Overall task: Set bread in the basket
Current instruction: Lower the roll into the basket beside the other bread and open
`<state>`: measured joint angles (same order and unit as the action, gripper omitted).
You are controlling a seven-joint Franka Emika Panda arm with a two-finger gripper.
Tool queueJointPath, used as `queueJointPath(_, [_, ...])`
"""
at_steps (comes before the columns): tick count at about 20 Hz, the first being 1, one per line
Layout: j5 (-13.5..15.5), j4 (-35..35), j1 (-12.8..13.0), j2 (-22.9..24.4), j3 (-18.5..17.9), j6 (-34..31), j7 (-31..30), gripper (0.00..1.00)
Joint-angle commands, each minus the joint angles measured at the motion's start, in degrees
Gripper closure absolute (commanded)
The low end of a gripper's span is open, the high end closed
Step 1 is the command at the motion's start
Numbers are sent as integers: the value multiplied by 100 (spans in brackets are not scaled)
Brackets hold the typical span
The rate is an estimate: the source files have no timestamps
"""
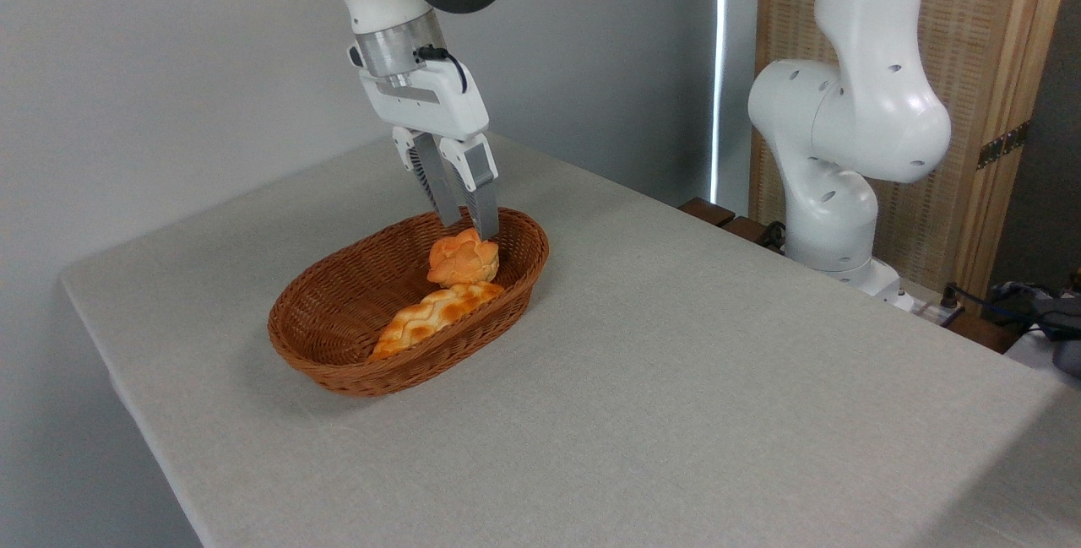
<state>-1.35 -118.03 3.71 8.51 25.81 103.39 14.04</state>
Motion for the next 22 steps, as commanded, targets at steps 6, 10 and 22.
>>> queueJointPath(6, [65, 1088, -300, -121, -1209, -134, 842, 0])
queueJointPath(10, [109, 2035, -292, -384, -1982, -871, 2303, 0])
queueJointPath(22, [161, 2988, -257, -939, -2432, -1497, 2551, 0])
